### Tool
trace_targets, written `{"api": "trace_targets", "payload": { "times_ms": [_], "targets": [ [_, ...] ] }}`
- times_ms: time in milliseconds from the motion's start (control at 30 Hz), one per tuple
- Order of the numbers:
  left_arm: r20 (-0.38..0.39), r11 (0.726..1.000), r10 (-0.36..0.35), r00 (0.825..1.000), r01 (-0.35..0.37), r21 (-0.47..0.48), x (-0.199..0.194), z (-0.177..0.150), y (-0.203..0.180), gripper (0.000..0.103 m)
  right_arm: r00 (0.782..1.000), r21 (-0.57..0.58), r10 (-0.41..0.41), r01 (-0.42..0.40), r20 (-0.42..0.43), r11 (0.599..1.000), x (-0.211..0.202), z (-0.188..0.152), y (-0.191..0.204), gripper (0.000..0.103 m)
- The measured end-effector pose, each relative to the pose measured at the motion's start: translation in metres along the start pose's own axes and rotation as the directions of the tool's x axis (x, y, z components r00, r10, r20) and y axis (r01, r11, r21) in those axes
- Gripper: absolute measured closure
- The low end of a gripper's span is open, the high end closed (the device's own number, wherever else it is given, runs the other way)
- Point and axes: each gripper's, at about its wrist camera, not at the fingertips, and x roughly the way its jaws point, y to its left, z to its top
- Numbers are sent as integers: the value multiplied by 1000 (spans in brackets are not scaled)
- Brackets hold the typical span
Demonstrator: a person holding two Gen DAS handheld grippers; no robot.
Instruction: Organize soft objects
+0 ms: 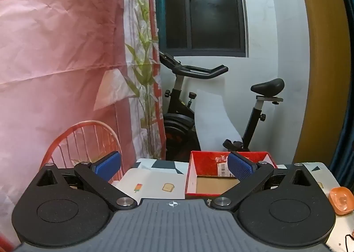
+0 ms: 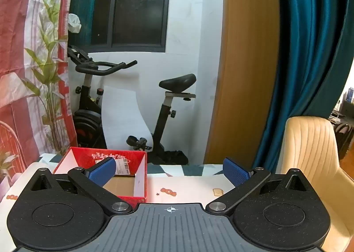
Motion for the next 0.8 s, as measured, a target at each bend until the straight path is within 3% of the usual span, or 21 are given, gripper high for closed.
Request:
{"api": "trace_targets", "payload": {
  "times_ms": [200, 300, 800],
  "targets": [
    [-15, 997, -36, 999, 34, -66, 2, 2, 18, 0, 1000, 1, 0, 0, -2, 1000, 2, 0, -1, 0],
    [10, 999, 10, 1000, -10, -31, -8, 2, 6, 0, 1000, -1, 0, 0, 1, 1000, 1, 1, -1, 0],
    [-4, 1000, 3, 1000, -3, -30, 2, 1, 5, 0, 1000, -1, 0, 0, -9, 1000, 0, 7, -2, 0]
  ]
}}
